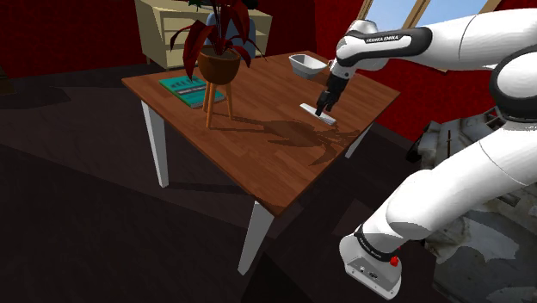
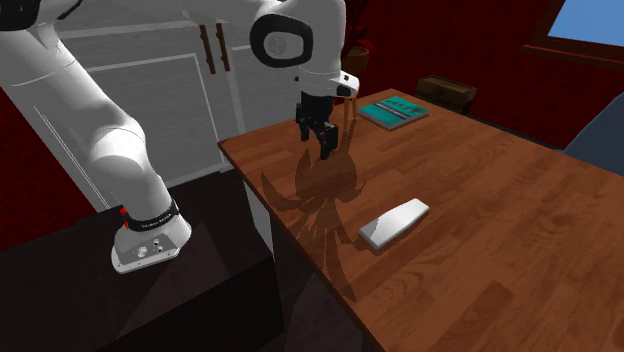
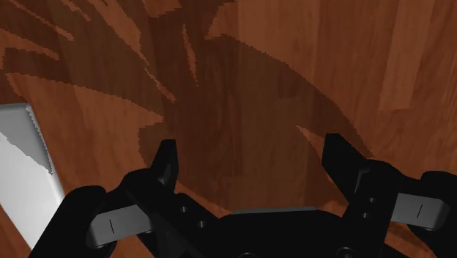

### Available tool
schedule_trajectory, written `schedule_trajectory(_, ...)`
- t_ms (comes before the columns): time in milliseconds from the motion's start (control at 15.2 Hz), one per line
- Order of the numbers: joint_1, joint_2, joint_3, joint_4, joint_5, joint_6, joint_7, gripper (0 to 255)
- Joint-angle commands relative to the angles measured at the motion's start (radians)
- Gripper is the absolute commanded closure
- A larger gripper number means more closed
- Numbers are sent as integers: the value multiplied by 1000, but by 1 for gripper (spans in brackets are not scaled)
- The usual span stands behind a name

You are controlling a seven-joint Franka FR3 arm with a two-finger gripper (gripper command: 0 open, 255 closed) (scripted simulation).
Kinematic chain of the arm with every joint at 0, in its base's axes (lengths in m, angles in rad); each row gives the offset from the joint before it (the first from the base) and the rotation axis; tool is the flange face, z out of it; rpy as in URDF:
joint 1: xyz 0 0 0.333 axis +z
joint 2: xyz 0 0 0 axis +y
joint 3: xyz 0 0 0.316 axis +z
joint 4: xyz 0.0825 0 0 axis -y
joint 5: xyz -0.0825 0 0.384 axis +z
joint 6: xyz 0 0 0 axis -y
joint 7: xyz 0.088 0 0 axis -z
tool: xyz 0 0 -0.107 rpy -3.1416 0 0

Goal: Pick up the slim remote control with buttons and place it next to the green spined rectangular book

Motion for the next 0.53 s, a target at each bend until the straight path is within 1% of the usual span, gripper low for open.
schedule_trajectory(0,-6,72,-27,40,13,32,-49,0)
schedule_trajectory(264,-26,217,-69,141,59,69,-144,0)
schedule_trajectory(462,-51,330,-89,231,105,85,-215,0)
